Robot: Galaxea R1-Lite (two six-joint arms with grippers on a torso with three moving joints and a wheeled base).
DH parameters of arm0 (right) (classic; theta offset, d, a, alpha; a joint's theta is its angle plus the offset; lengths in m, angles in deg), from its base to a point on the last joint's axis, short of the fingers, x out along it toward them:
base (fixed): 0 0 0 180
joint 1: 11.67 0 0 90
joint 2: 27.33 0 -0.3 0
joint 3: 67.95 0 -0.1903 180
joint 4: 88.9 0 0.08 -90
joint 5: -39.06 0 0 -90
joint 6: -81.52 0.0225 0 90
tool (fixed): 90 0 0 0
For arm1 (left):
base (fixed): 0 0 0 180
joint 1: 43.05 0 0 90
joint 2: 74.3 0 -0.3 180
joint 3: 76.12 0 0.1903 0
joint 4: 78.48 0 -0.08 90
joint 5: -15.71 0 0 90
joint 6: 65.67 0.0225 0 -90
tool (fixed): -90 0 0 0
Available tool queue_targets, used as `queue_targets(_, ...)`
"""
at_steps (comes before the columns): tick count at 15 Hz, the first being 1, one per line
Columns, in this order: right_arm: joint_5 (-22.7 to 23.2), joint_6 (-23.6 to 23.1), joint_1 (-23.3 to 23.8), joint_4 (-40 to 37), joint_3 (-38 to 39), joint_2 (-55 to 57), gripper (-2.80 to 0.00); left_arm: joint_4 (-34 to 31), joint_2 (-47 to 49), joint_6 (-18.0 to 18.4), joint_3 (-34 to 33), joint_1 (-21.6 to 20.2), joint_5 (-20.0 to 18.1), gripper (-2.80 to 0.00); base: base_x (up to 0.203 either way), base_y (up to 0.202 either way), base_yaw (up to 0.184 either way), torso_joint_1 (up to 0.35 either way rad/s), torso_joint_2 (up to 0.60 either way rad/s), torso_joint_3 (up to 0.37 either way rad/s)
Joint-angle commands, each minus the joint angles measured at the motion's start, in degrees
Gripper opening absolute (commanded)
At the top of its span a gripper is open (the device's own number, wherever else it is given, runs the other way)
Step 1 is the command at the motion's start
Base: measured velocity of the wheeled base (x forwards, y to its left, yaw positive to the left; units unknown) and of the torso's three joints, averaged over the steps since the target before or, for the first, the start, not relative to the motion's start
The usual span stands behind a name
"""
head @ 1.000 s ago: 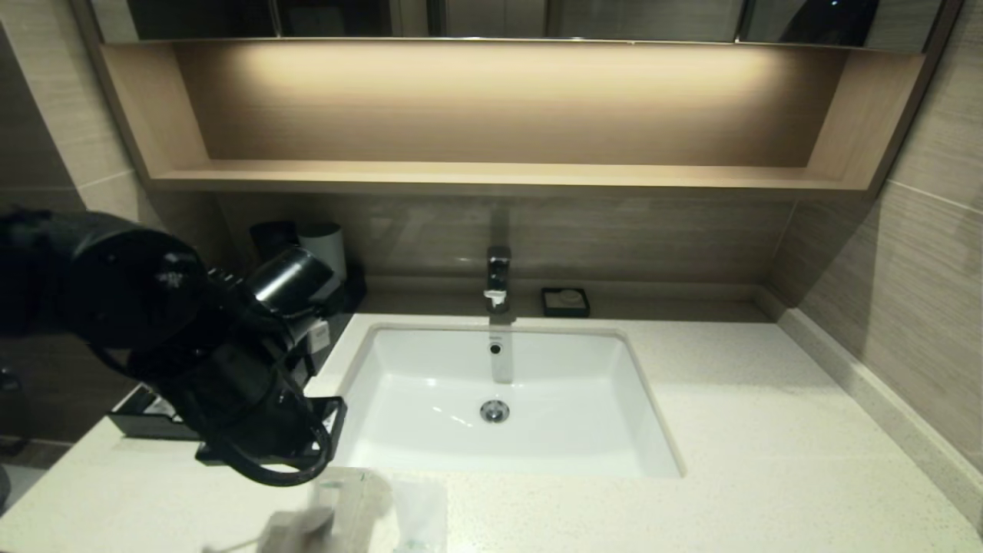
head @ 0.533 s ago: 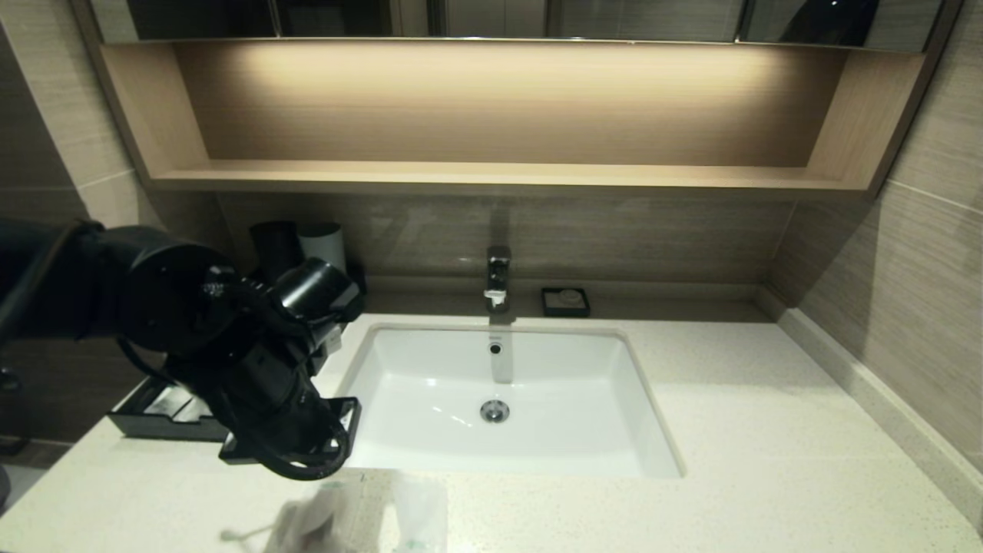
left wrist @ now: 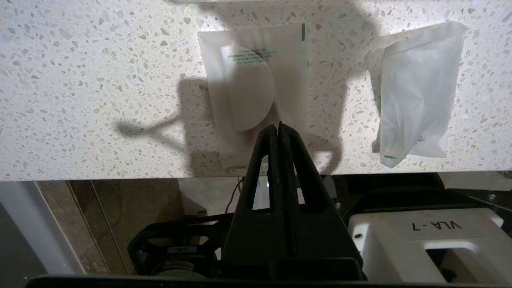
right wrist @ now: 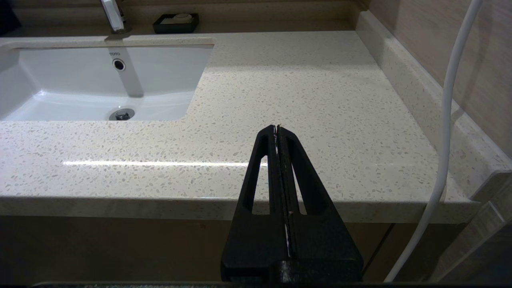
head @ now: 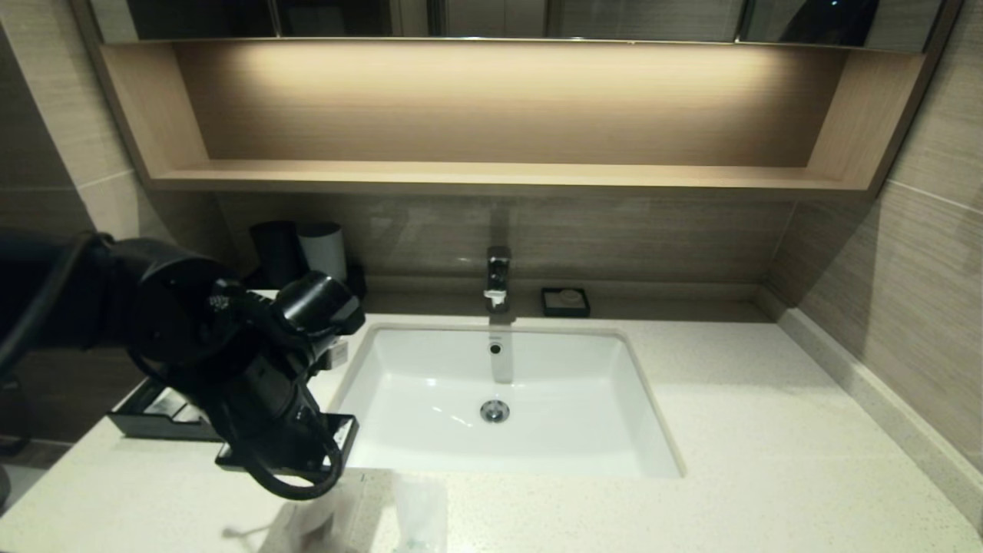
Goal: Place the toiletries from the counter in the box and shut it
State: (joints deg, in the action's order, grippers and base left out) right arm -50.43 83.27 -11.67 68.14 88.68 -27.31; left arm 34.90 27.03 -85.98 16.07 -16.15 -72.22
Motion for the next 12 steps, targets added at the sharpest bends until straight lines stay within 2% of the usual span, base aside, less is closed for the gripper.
queue_targets(1,0.02,0.00,0.00,-0.03,0.00,0.06,-2.80,-0.22,-0.02,0.92,-0.86,-0.08,-0.51,-2.80,0.000,0.000,0.000,0.000,0.00,0.000)
queue_targets(5,0.02,0.00,0.00,0.04,0.00,0.06,-2.80,2.44,-1.54,6.39,-4.78,-0.87,-1.92,-2.80,0.000,0.000,0.000,0.000,0.00,0.000)
queue_targets(8,0.02,0.00,0.00,0.03,0.00,0.06,-2.80,8.42,-2.84,12.32,-9.83,-2.51,-2.15,-2.80,0.000,0.000,0.000,0.000,0.00,0.000)
queue_targets(12,0.02,0.00,0.00,0.04,0.00,0.06,-2.80,10.83,-4.83,22.10,-13.30,-7.09,-6.49,-2.80,0.000,0.000,0.000,0.000,0.00,0.000)
